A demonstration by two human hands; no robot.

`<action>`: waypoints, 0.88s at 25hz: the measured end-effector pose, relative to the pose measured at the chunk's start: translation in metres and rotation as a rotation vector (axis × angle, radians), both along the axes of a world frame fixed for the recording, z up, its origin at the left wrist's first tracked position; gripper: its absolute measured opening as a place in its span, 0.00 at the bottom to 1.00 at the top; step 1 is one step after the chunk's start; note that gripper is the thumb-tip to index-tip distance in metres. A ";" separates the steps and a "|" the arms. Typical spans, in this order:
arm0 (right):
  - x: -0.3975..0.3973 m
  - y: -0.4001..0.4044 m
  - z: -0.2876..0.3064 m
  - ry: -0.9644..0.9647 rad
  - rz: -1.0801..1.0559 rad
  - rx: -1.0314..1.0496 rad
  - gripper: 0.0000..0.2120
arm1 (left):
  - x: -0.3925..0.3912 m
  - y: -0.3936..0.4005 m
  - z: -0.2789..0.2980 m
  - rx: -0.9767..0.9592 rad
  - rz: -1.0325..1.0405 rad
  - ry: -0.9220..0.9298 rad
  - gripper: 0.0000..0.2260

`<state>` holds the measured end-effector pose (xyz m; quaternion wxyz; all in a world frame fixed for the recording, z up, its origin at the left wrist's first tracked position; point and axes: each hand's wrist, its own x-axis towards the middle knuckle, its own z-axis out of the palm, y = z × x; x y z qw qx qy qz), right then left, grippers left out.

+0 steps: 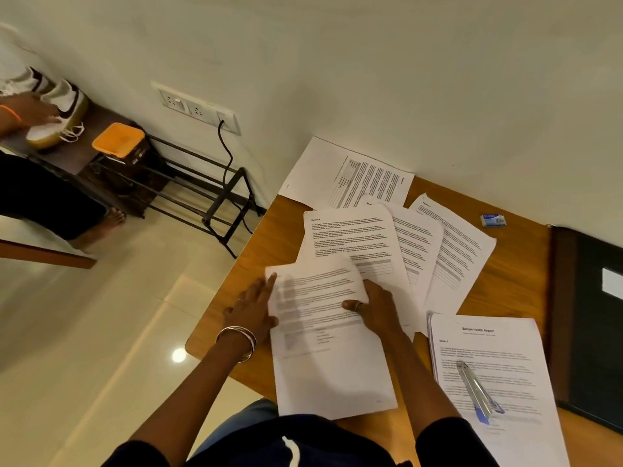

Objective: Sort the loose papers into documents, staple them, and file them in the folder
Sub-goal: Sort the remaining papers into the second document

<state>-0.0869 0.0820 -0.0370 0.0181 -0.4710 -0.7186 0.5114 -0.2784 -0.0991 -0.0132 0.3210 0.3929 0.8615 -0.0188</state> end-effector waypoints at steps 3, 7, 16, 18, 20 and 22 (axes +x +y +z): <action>-0.023 -0.009 0.007 -0.006 0.086 0.158 0.26 | -0.004 -0.003 -0.002 -0.037 -0.026 0.034 0.46; -0.011 -0.009 0.005 -0.371 -0.059 0.417 0.40 | 0.000 -0.008 -0.008 -0.010 0.135 0.048 0.46; 0.004 -0.037 -0.011 -0.217 0.305 0.586 0.31 | 0.011 0.017 0.001 0.104 0.096 0.112 0.40; 0.007 -0.030 -0.010 -0.172 0.101 0.600 0.25 | 0.023 0.027 0.001 0.000 -0.015 -0.032 0.42; 0.018 -0.016 -0.008 -0.263 -0.116 0.615 0.29 | 0.035 0.028 -0.005 -0.132 -0.105 -0.046 0.46; 0.033 -0.005 -0.013 -0.409 -0.145 0.596 0.37 | 0.037 0.026 -0.006 -0.178 -0.133 -0.030 0.50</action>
